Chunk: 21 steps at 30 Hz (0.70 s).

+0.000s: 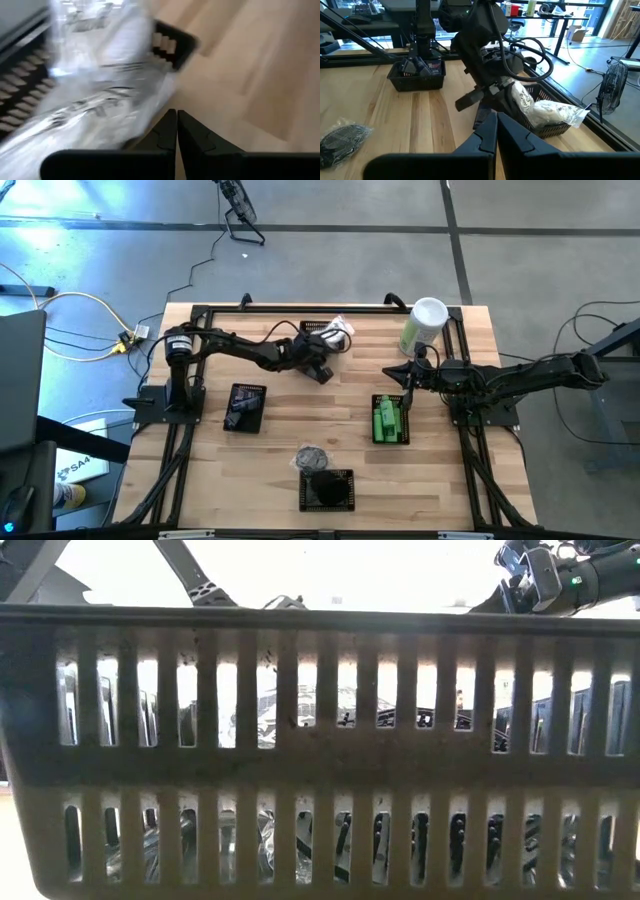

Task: Pick & Place Travel size toiletries
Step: Adjust the top middle black bin on the table, then put the blue bottle into the middle left black bin

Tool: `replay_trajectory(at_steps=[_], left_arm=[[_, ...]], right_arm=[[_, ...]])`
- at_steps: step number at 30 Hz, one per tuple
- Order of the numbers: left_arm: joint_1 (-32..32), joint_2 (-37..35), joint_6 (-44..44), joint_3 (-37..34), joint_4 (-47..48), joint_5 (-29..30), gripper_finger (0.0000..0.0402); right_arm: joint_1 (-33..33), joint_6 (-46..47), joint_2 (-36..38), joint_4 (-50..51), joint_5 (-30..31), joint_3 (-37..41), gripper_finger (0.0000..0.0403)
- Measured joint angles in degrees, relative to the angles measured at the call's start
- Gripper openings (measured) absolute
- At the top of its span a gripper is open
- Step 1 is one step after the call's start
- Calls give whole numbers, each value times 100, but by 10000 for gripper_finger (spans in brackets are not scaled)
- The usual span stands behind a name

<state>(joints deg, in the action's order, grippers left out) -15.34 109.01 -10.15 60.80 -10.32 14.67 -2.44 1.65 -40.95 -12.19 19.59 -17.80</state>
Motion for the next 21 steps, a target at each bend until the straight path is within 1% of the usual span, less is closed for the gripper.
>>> replay_trajectory(at_steps=[3,9,12,14,17,21], left_arm=[[75,-81,-12,-2,-14,-356,10],[380,-473,520,-2,37,-340,10],[381,-724,713,0,381,-383,10],[357,-874,734,4,808,-366,10],[287,-1065,699,2,1434,-86,10],[259,-1115,450,0,2098,498,10]], right_arm=[[0,0,0,0,0,0,4],[0,0,0,14,0,0,4],[0,0,2,26,0,0,4],[-2,0,2,65,0,0,4],[-2,1,2,154,-2,0,4],[0,0,2,148,0,0,4]])
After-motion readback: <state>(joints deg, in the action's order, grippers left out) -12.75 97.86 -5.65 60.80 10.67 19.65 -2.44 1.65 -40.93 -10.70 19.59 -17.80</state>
